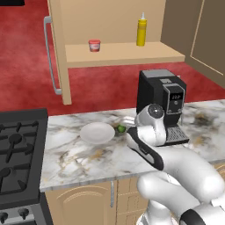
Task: Pick the avocado and bread from the counter and place them on the plate. Then pick the jam from the cabinet and place it next to the plate. Lastly close the cabinet door.
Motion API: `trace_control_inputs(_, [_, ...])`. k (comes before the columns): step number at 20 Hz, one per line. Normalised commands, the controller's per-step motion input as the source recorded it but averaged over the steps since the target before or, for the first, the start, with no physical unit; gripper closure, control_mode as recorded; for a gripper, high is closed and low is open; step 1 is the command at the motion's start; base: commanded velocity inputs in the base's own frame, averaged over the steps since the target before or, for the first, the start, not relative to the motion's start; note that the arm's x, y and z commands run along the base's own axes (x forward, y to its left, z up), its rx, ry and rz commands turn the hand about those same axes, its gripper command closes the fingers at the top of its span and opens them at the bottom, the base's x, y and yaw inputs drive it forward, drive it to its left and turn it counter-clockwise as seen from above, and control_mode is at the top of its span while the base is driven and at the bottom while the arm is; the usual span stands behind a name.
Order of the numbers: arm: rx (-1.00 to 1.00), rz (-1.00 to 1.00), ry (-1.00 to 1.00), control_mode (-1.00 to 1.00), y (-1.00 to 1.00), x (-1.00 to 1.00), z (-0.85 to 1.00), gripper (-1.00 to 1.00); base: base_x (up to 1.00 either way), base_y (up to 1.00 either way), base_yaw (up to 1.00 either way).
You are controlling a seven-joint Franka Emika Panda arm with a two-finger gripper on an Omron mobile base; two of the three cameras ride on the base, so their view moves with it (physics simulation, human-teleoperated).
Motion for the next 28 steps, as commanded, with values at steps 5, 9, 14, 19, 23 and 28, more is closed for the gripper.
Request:
trace_control_inputs(5, [0.00, 0.17, 0.00, -1.00, 0.60, 0.00, 0.01, 1.00, 0.00, 0.00, 0.00])
trace_control_inputs(9, [0.00, 0.14, 0.00, -1.00, 0.60, 0.00, 0.05, 1.00, 0.00, 0.00, 0.00])
trace_control_inputs(14, [-0.04, 0.09, 0.00, -1.00, 0.56, 0.10, 0.06, 1.00, 0.00, 0.00, 0.00])
trace_control_inputs(19, [-0.12, 0.03, 0.00, -1.00, 0.50, 0.36, 0.00, 1.00, 0.00, 0.00, 0.00])
trace_control_inputs(23, [-0.07, 0.03, 0.00, -1.00, 0.34, 0.45, 0.00, 1.00, 0.00, 0.00, 0.00])
trace_control_inputs(28, [0.00, 0.04, 0.04, -1.00, 0.24, 0.49, -0.01, 1.00, 0.00, 0.00, 0.00])
